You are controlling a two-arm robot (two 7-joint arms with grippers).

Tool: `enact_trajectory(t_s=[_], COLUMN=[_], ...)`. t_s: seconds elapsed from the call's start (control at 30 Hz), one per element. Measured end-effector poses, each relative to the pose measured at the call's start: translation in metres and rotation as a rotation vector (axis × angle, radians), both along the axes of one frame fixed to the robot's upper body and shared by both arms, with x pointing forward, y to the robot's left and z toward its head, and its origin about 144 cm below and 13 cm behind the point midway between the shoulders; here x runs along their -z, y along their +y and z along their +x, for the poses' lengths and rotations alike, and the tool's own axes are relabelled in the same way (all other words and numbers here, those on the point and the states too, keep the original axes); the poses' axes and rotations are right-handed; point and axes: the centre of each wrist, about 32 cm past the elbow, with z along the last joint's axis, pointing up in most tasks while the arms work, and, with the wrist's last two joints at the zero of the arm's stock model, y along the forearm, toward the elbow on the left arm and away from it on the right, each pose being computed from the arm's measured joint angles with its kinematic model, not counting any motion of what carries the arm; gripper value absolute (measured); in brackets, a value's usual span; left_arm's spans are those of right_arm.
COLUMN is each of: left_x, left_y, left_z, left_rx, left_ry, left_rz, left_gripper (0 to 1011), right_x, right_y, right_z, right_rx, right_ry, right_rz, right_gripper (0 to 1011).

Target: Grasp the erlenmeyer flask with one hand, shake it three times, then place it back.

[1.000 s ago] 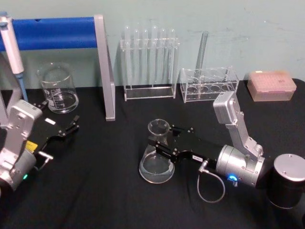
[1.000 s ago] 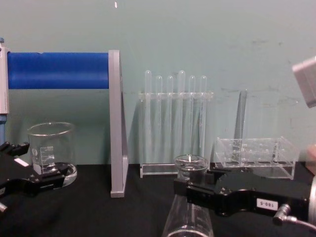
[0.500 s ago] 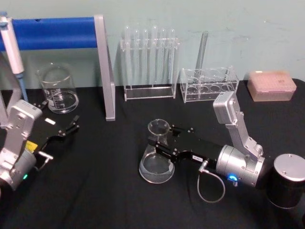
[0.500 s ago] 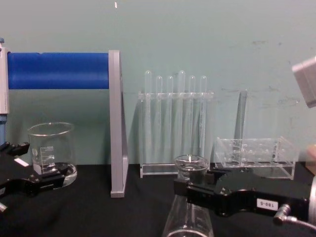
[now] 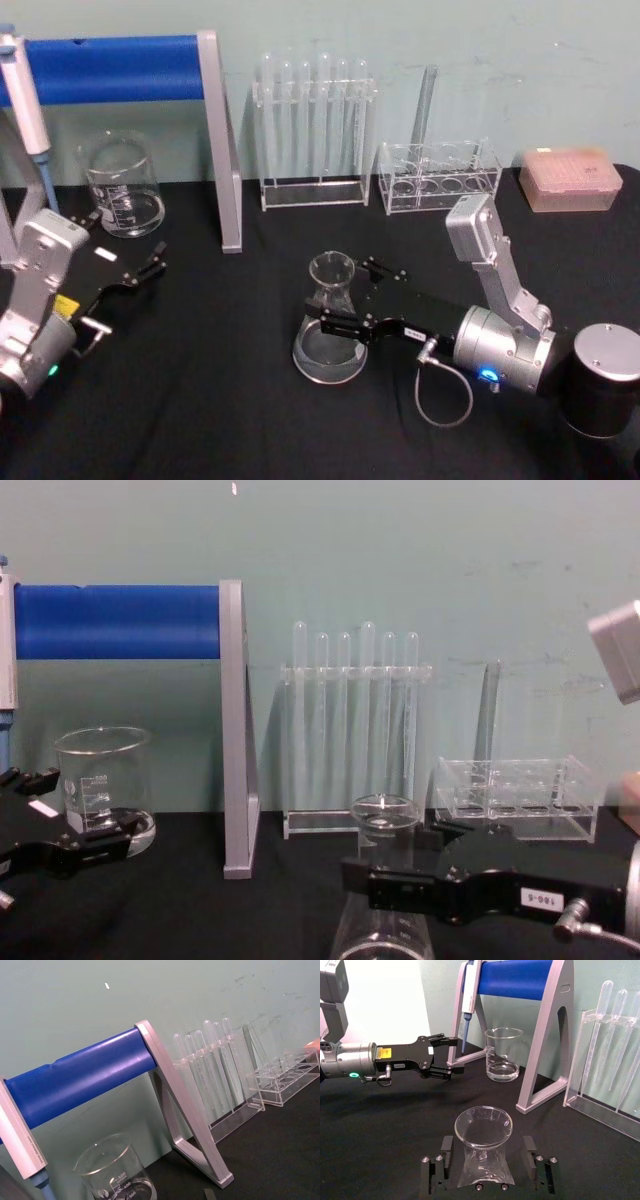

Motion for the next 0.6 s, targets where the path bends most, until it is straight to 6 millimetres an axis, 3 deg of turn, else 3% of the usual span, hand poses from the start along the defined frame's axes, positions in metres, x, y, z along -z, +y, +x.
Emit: enact_trajectory(t_s=[0.2,0.6], left_x=[0.0000,0.0000], left_y=[0.0000,0.0000], left_z=[0.0000,0.0000], left_rx=[0.000,0.000], left_ry=[0.000,0.000], left_rz=[0.000,0.000], left_gripper=[1001,1001], right_x=[-0.0004,-0.0007], right_y=[0.0000,0.0002], right_z=[0.0001,0.0001], right_rx=[0.000,-0.001], right_ry=[-0.002,-0.004], right_rz=[0.001,0.002], right_gripper=[997,1002])
